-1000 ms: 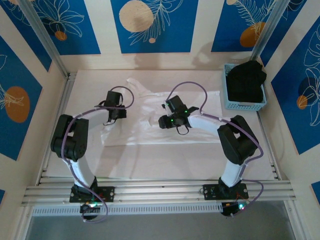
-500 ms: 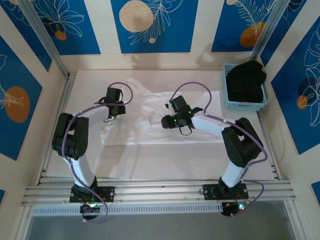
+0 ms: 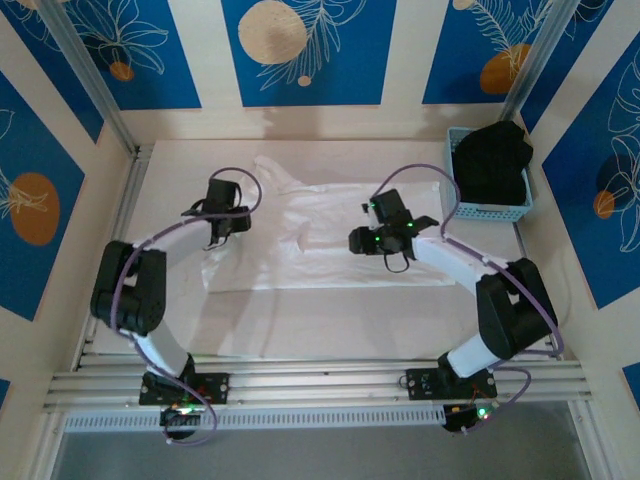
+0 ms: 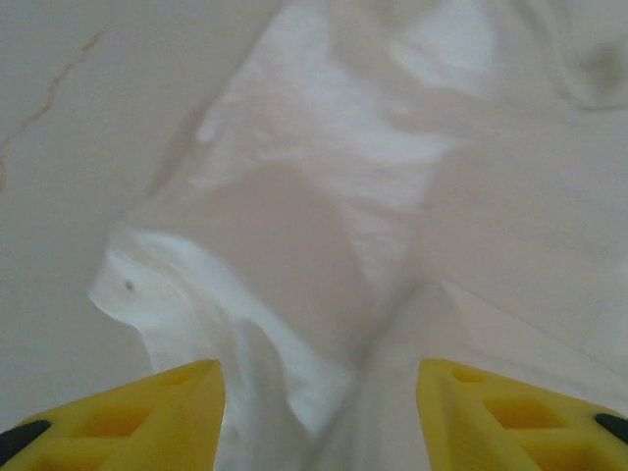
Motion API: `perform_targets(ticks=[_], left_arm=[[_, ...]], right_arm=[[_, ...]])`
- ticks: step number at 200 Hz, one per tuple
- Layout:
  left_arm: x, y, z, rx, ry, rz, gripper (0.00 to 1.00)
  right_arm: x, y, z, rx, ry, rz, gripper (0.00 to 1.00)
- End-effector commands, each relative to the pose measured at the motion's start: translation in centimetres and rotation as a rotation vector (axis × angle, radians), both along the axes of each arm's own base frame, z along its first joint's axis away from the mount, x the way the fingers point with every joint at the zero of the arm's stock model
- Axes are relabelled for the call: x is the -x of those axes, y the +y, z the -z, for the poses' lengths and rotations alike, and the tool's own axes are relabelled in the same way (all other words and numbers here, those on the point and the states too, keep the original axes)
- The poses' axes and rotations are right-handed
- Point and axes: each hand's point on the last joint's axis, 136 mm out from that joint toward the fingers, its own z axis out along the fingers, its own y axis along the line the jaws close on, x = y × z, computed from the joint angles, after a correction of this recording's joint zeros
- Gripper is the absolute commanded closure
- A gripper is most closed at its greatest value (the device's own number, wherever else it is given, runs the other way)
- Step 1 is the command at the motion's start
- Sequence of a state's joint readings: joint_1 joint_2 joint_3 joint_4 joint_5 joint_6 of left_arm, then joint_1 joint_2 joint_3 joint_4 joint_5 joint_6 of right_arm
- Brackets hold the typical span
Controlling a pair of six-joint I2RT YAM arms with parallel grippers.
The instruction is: Fold the inside-out t-shirt
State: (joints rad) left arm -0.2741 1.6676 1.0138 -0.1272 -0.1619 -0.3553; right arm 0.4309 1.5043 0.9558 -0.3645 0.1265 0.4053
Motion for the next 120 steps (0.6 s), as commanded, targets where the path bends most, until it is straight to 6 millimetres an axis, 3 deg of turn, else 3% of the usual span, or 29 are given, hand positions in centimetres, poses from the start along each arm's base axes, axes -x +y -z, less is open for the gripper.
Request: perform_targets(ticks=[1, 27, 65, 99, 120], left_arm=[[0.3, -4.3, -0.4, 0.177, -0.021, 0.101, 0.47], [-0.7, -5.0, 1.8, 0.182, 0.05, 0.11, 0.48], [-2.9, -2.9, 4.3, 0.162, 0.099, 0.031, 0.49], [-3.5, -3.1, 5.5, 0.191, 0.139, 0.037, 0.48], [-3.6, -2.9, 5.0, 0.199, 0.132, 0.038, 0.46]], right_arm=[[0.7, -2.0, 0.7, -0.056, 0.066, 0.08, 0.5], [0.2, -2.3, 0.4, -0.087, 0.065, 0.096, 0.39], [0.3, -3.1, 0.7, -0.064, 0.07, 0.122, 0.34], [0.6, -5.0, 1.8, -0.07, 0.103, 0.188, 0.33], [0.6, -6.3, 2.2, -0.12, 0.135, 0.238, 0.33]])
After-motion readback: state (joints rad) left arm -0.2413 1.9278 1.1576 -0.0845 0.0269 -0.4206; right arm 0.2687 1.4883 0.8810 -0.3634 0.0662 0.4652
